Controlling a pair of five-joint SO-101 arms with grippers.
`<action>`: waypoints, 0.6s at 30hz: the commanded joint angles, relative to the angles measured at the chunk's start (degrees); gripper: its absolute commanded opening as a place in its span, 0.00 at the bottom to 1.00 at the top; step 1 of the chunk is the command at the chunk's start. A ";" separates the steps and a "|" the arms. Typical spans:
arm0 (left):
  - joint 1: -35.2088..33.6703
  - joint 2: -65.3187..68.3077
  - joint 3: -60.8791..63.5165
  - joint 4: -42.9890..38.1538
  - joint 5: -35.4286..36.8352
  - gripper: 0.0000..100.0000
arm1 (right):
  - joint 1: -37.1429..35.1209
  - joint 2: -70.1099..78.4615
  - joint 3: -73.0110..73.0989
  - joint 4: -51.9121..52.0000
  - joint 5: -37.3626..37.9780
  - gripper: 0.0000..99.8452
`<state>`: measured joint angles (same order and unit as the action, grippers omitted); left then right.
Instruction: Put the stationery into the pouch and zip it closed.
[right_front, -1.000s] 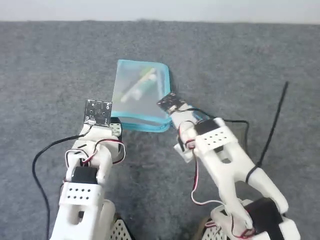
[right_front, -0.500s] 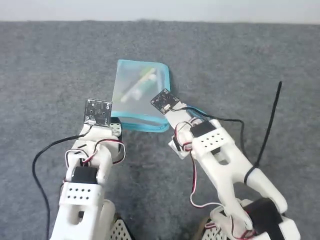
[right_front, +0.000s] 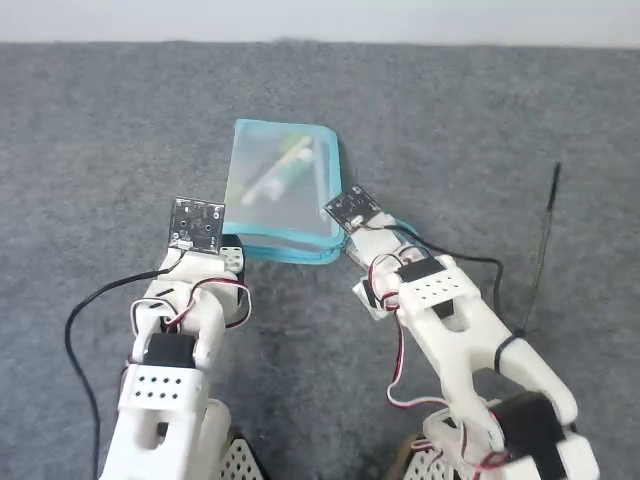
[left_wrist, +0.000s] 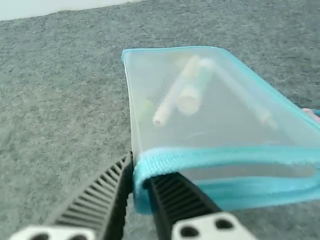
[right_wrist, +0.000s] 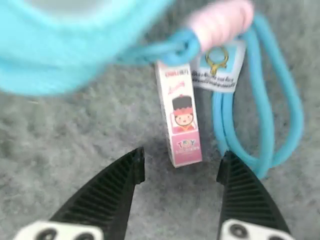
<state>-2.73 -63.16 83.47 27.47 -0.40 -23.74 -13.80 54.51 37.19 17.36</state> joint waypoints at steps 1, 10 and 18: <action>0.35 -0.53 -3.03 0.44 -0.18 0.01 | 0.84 2.33 -0.62 -3.21 0.53 0.24; 0.35 -0.53 -2.42 0.18 -0.18 0.01 | 0.84 3.47 -1.58 -3.12 0.26 0.22; 0.35 -0.53 -1.89 0.09 -0.18 0.01 | 1.01 3.12 -1.67 -2.07 0.53 0.01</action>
<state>-2.73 -63.16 83.47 27.47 -0.40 -23.30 -10.20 54.42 34.81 17.36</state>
